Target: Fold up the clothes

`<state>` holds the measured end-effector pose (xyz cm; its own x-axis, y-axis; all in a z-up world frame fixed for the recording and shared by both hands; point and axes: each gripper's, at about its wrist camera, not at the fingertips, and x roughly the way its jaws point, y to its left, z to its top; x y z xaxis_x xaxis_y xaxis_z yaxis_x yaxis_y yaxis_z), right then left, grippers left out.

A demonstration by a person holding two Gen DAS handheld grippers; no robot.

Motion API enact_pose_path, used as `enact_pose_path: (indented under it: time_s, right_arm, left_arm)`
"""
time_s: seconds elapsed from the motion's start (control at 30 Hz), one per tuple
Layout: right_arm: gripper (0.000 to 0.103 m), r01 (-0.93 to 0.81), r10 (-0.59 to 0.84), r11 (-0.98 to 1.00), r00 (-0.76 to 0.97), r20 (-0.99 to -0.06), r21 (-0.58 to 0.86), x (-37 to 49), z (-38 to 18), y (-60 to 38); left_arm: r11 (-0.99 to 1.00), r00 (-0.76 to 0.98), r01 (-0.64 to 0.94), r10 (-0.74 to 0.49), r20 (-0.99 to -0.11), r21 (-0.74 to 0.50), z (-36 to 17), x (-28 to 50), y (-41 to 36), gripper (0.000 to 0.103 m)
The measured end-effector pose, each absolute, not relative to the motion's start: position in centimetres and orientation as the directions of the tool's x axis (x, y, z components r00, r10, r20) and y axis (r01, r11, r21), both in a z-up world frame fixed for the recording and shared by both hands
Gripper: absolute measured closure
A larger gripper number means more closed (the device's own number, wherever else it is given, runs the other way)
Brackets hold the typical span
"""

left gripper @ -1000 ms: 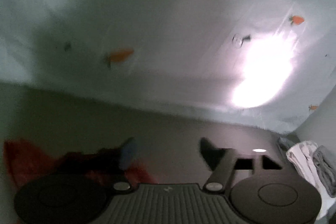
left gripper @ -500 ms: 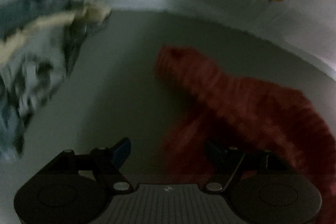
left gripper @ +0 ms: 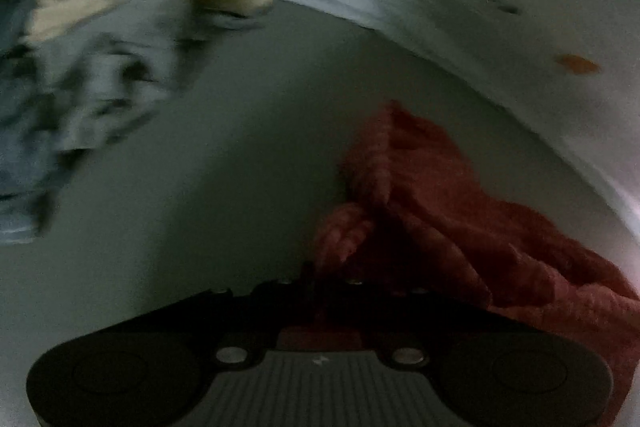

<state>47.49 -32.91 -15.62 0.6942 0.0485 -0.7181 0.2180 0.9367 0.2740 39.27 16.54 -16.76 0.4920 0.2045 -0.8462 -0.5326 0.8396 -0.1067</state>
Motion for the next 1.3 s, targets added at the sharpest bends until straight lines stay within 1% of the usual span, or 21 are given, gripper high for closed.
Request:
enact_pose_path:
  time_s: [0.03, 0.07, 0.1, 0.17, 0.2, 0.27, 0.37, 0.5, 0.6, 0.63, 0.67, 0.7, 0.73, 0.77, 0.8, 0.83, 0.87, 1.0, 1.2, 1.23, 1.3]
  right_arm:
    - [0.087, 0.239, 0.007, 0.942, 0.690, -0.724, 0.237, 47.3, -15.4, -33.5]
    - [0.077, 0.252, -0.004, 0.939, 0.687, -0.726, 0.234, 46.8, -15.2, -34.0]
    - [0.073, 0.259, 0.011, 0.930, 0.689, -0.725, 0.260, 46.0, -15.1, -34.5]
    - [0.058, 0.257, 0.063, 0.910, 0.688, -0.723, 0.324, 44.1, -15.5, -34.8]
    - [0.057, 0.249, 0.095, 0.903, 0.679, -0.728, 0.349, 43.2, -16.0, -34.4]
    - [0.057, 0.226, 0.162, 0.890, 0.655, -0.738, 0.396, 41.1, -17.1, -33.3]
    - [0.058, 0.220, 0.264, 0.854, 0.598, -0.757, 0.472, 38.1, -19.3, -31.1]
    - [0.058, 0.198, 0.362, 0.823, 0.539, -0.760, 0.533, 35.6, -20.8, -28.9]
    - [0.055, 0.163, 0.395, 0.828, 0.510, -0.764, 0.536, 35.2, -21.3, -27.5]
    - [0.055, 0.156, 0.399, 0.831, 0.501, -0.768, 0.534, 35.3, -21.5, -27.1]
    - [0.054, 0.145, 0.400, 0.837, 0.495, -0.771, 0.528, 35.5, -21.7, -26.6]
    - [0.054, 0.130, 0.403, 0.843, 0.488, -0.774, 0.521, 35.7, -21.8, -26.4]
    - [0.062, 0.114, 0.408, 0.849, 0.479, -0.777, 0.516, 35.7, -21.8, -26.5]
    - [0.078, 0.097, 0.412, 0.855, 0.470, -0.780, 0.510, 35.7, -21.8, -26.5]
    - [0.088, 0.082, 0.420, 0.855, 0.469, -0.777, 0.512, 35.8, -21.9, -26.2]
    - [0.100, 0.074, 0.429, 0.850, 0.478, -0.767, 0.521, 35.8, -21.8, -26.0]
    - [0.101, 0.073, 0.433, 0.844, 0.492, -0.755, 0.532, 35.7, -21.6, -26.0]
    - [0.102, 0.047, 0.467, 0.792, 0.596, -0.654, 0.608, 34.5, -17.4, -27.7]
    - [0.102, -0.007, 0.550, 0.545, 0.757, -0.351, 0.838, 29.8, -7.7, -34.0]
    - [0.102, -0.013, 0.539, 0.529, 0.778, -0.324, 0.848, 28.9, -6.6, -35.1]
    - [0.102, 0.008, 0.483, 0.567, 0.807, -0.340, 0.824, 27.2, -5.7, -36.4]
  left_arm:
    - [0.834, 0.487, -0.543, 0.225, -0.844, -0.091, -16.6, 38.7, 16.8, 0.085]
    - [0.832, 0.490, -0.547, 0.232, -0.841, -0.089, -16.3, 38.1, 17.1, 0.075]
    - [0.833, 0.499, -0.545, 0.233, -0.835, -0.093, -16.0, 37.5, 17.2, 0.062]
    - [0.850, 0.527, -0.516, 0.221, -0.821, -0.103, -15.4, 36.4, 16.8, 0.046]
    - [0.869, 0.534, -0.486, 0.208, -0.819, -0.096, -15.5, 36.3, 16.0, 0.039]
    - [0.902, 0.548, -0.423, 0.183, -0.817, -0.082, -15.8, 36.0, 14.4, 0.037]
    - [0.944, 0.564, -0.325, 0.143, -0.813, -0.060, -16.1, 35.5, 12.1, 0.027]
    - [0.982, 0.579, -0.189, 0.087, -0.811, -0.030, -16.6, 34.9, 9.0, 0.022]
    - [0.984, 0.560, -0.176, 0.134, -0.817, 0.041, -18.1, 35.2, 8.3, 0.022]
    - [0.982, 0.552, -0.177, 0.156, -0.819, 0.068, -18.6, 35.3, 8.2, 0.023]
    - [0.980, 0.544, -0.177, 0.178, -0.820, 0.095, -19.2, 35.4, 8.1, 0.035]
    - [0.976, 0.535, -0.178, 0.200, -0.821, 0.122, -19.8, 35.5, 8.0, 0.057]
    - [0.975, 0.526, -0.182, 0.209, -0.824, 0.131, -20.3, 35.7, 8.2, 0.068]
    - [0.974, 0.520, -0.194, 0.203, -0.829, 0.117, -20.5, 35.9, 8.7, 0.096]
    - [0.973, 0.521, -0.213, 0.192, -0.831, 0.091, -20.6, 35.9, 9.3, 0.102]
    - [0.972, 0.529, -0.229, 0.177, -0.830, 0.061, -20.2, 35.8, 9.9, 0.102]
    - [0.971, 0.540, -0.239, 0.161, -0.826, 0.033, -19.4, 35.5, 10.5, 0.102]
    - [0.959, 0.641, -0.252, 0.064, -0.765, -0.132, -13.6, 33.6, 13.0, 0.103]
    - [0.867, 0.785, -0.218, -0.116, -0.608, -0.448, -3.0, 28.8, 17.6, 0.103]
    - [0.850, 0.796, -0.221, -0.126, -0.592, -0.479, -2.0, 27.9, 18.2, 0.103]
    - [0.837, 0.787, -0.253, -0.114, -0.607, -0.485, -1.8, 26.7, 19.1, 0.103]
